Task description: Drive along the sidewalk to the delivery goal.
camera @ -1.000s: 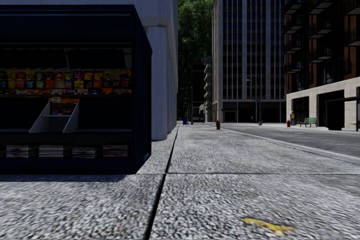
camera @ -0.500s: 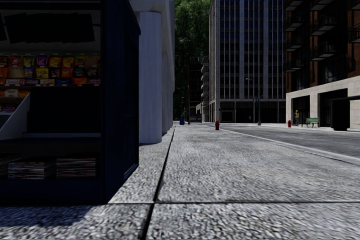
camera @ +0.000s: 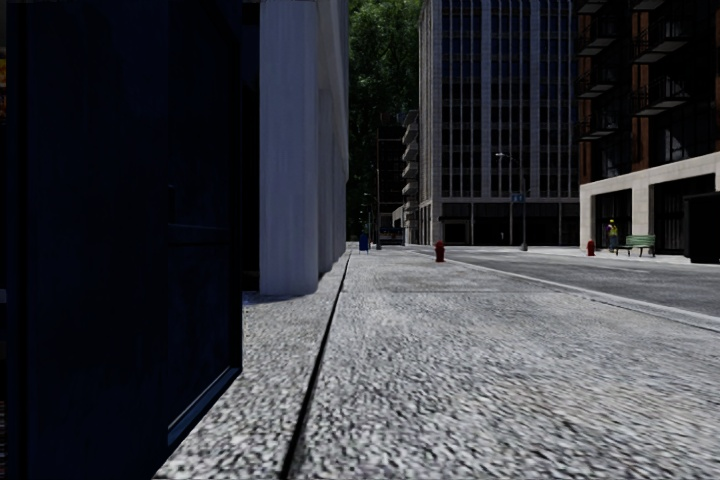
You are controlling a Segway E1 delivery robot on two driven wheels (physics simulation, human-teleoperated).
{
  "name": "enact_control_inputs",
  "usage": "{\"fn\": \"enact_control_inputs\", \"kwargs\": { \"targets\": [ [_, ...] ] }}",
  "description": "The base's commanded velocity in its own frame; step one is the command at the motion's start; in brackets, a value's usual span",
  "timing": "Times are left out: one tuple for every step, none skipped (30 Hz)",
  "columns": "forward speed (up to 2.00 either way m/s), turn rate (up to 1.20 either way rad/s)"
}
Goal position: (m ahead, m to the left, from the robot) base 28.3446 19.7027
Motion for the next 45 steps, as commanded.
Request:
{"fn": "enact_control_inputs", "kwargs": {
  "targets": [
    [2.00, 0.00],
    [2.00, 0.00],
    [2.00, 0.00],
    [2.00, 0.00],
    [2.00, 0.00],
    [2.00, 0.00],
    [2.00, 0.00],
    [2.00, 0.00],
    [2.00, 0.00],
    [2.00, 0.00],
    [2.00, 0.00],
    [2.00, 0.00],
    [2.00, 0.00],
    [2.00, 0.00],
    [2.00, 0.00],
    [2.00, 0.00],
    [2.00, 0.00],
    [2.00, 0.00],
    [2.00, 0.00],
    [2.00, 0.00],
    [2.00, 0.00],
    [2.00, 0.00],
    [2.00, 0.00],
    [2.00, 0.00],
    [2.00, 0.00],
    [2.00, 0.00],
    [2.00, 0.00],
    [2.00, 0.00],
    [2.00, 0.00],
    [2.00, 0.00],
    [2.00, 0.00],
    [2.00, 0.00],
    [2.00, 0.00],
    [2.00, 0.00],
    [2.00, 0.00],
    [2.00, 0.00],
    [2.00, 0.00],
    [2.00, 0.00],
    [2.00, 0.00],
    [2.00, 0.00],
    [2.00, 0.00],
    [2.00, 0.00],
    [2.00, 0.00],
    [2.00, 0.00],
    [2.00, 0.00]
  ]
}}
